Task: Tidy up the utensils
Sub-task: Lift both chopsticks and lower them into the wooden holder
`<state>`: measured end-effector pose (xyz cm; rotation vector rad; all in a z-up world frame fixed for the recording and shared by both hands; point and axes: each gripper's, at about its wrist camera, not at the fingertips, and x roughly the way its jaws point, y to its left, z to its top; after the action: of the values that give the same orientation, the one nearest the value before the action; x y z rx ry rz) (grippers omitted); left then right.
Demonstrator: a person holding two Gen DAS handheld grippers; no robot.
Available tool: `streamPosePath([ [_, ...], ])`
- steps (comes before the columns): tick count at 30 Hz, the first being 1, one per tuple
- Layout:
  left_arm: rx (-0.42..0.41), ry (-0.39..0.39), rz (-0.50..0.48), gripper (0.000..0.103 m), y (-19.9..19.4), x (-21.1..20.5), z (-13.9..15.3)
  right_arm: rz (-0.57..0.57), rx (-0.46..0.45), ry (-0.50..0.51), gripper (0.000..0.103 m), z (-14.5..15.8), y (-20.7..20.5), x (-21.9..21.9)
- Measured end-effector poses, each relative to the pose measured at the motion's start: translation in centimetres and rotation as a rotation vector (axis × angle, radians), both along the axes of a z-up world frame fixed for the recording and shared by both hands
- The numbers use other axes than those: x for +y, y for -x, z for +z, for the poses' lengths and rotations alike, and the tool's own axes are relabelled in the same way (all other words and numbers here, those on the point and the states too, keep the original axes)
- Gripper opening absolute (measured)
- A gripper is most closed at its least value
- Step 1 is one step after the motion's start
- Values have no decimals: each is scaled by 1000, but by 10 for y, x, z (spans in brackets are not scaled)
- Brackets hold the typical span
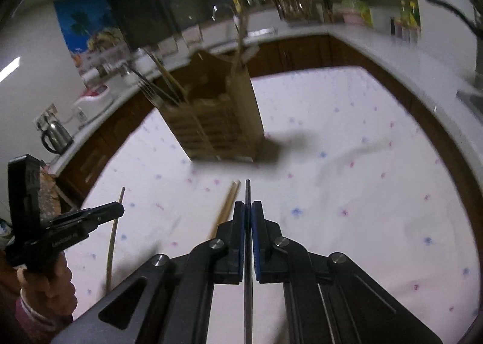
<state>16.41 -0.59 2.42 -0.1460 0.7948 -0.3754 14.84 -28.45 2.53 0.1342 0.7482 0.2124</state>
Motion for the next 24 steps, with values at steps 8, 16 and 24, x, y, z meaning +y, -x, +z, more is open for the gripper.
streamPosePath([
  [8, -131, 47, 9, 4, 19, 18, 56, 6, -157, -33, 4, 59, 19, 0],
  [16, -191, 64, 37, 4, 14, 26, 78, -6, -228, -46, 4, 82, 12, 1],
  [24, -235, 63, 60, 4, -1, 24, 93, -21, -258, -86, 4, 90, -5, -2],
])
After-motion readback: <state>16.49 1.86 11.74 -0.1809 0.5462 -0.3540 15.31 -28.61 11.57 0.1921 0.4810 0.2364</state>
